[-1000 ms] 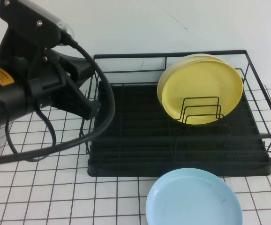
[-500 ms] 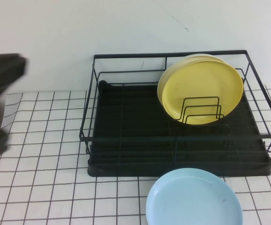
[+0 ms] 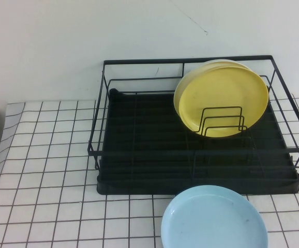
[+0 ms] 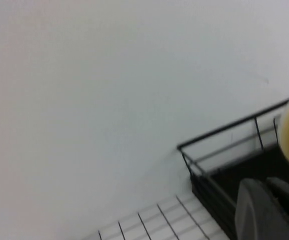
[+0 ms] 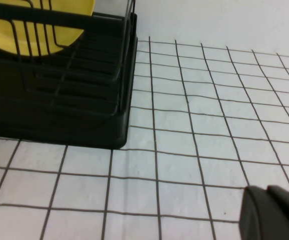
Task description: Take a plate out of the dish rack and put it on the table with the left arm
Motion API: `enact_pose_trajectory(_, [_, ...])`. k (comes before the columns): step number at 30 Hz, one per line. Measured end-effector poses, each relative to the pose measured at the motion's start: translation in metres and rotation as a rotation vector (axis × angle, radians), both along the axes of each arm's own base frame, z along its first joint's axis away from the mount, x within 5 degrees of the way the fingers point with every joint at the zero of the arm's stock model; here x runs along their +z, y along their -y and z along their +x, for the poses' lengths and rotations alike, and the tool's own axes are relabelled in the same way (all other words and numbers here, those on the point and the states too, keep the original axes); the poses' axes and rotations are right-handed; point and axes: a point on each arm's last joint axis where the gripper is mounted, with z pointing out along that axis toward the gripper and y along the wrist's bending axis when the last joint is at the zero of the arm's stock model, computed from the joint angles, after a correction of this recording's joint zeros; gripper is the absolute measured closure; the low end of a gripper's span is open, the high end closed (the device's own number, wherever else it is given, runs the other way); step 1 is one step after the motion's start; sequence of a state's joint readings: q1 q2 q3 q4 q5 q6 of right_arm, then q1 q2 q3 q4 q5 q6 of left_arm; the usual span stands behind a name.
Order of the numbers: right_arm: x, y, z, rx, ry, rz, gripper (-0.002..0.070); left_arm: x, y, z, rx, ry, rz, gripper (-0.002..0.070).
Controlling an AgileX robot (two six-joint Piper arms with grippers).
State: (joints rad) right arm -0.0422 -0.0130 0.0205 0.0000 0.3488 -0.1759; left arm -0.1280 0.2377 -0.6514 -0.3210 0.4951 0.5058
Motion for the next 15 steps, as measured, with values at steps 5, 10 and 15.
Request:
enact_pose_trajectory(5, [0.0,0.0,0.0,0.0,0.0,0.0,0.068,-0.077,-0.001,0.01,0.026,-0.111,0.023,0.0676])
enact_pose_trajectory(10, [0.0,0.0,0.0,0.0,0.0,0.0,0.068,-0.15,-0.007,0.027,0.127,-0.097,-0.087,0.0676])
enact_pose_trajectory(15, [0.0,0.0,0.0,0.0,0.0,0.0,0.068,-0.17,-0.01,0.026,0.164,-0.068,-0.147,0.0676])
